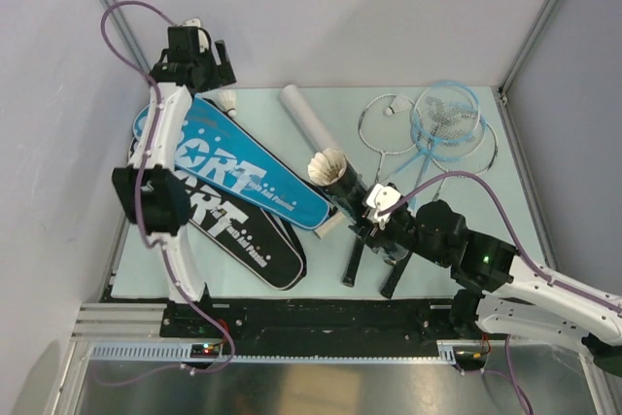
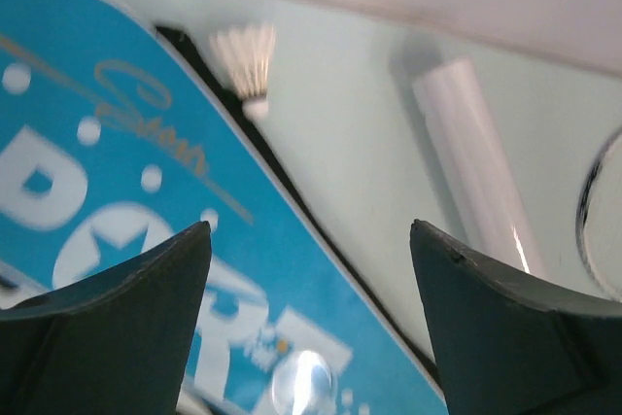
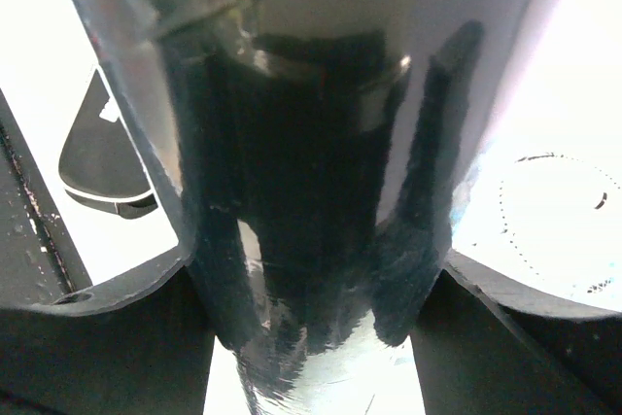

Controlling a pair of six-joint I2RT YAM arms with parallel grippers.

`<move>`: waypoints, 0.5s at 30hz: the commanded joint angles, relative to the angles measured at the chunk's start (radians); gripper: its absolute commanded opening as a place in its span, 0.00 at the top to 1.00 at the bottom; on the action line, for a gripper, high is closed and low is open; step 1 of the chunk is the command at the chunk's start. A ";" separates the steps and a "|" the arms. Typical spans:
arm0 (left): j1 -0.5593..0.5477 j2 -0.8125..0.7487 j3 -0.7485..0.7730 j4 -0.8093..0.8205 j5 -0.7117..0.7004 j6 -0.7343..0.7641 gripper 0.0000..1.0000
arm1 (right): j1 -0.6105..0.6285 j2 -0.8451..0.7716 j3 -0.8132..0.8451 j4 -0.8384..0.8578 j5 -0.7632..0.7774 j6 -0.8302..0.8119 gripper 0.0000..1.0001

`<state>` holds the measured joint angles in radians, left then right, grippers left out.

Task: Pack up the badminton gear
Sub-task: Pick up the shuttlecock at the center of the board.

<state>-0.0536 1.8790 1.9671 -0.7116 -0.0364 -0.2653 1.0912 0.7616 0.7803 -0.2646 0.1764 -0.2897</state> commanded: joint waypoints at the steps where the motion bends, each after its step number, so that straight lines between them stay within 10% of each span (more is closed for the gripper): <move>1: 0.045 0.235 0.334 0.028 0.084 0.015 0.13 | 0.006 -0.028 0.039 0.058 -0.003 0.008 0.72; 5: 0.098 0.466 0.567 0.076 0.131 0.031 0.13 | 0.006 -0.020 0.039 0.090 -0.009 0.005 0.72; 15: 0.159 0.652 0.498 0.428 0.227 -0.122 0.13 | 0.008 -0.027 0.041 0.163 0.016 0.008 0.72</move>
<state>0.0971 2.4874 2.4466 -0.4561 0.1394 -0.3130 1.0920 0.7536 0.7803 -0.2276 0.1738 -0.2882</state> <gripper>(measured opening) 0.868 0.700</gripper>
